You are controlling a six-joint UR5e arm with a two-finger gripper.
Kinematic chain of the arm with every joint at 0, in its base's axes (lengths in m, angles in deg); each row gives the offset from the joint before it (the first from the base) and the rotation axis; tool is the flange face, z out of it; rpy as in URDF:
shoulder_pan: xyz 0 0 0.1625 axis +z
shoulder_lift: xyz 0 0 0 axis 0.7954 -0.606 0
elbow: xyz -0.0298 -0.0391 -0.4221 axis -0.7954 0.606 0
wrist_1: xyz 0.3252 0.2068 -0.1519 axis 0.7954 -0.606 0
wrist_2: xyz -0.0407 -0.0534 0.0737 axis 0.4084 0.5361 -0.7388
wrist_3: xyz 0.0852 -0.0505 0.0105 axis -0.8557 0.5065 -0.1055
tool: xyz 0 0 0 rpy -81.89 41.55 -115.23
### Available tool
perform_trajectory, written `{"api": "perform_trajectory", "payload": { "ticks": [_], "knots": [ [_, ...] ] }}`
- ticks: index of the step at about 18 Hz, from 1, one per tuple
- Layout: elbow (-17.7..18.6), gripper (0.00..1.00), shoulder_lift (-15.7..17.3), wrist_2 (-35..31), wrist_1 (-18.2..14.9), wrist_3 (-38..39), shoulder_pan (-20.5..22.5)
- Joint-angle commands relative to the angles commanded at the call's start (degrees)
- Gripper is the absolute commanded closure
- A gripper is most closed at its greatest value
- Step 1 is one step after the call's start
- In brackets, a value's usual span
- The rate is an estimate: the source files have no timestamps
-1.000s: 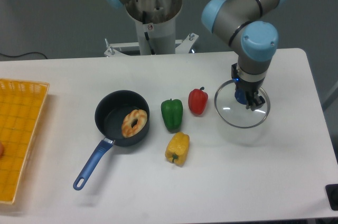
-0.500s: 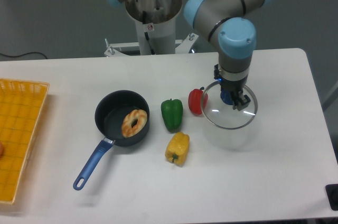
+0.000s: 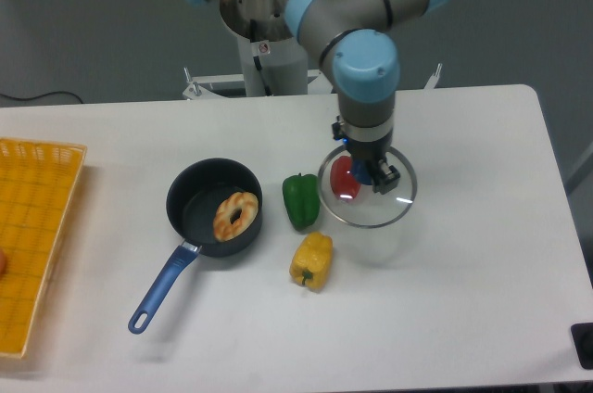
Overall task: Close the pot lid
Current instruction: 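Lift the glass lid and carry it toward the blue saucepan, then move the lid over the saucepan rim and lower it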
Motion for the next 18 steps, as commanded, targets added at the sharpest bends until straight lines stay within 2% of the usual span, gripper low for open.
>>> {"api": "perform_trajectory", "payload": {
  "ticks": [18],
  "knots": [
    [1.4,0.41,1.2,0.0,-0.7,15.6,-11.5]
  ]
}}
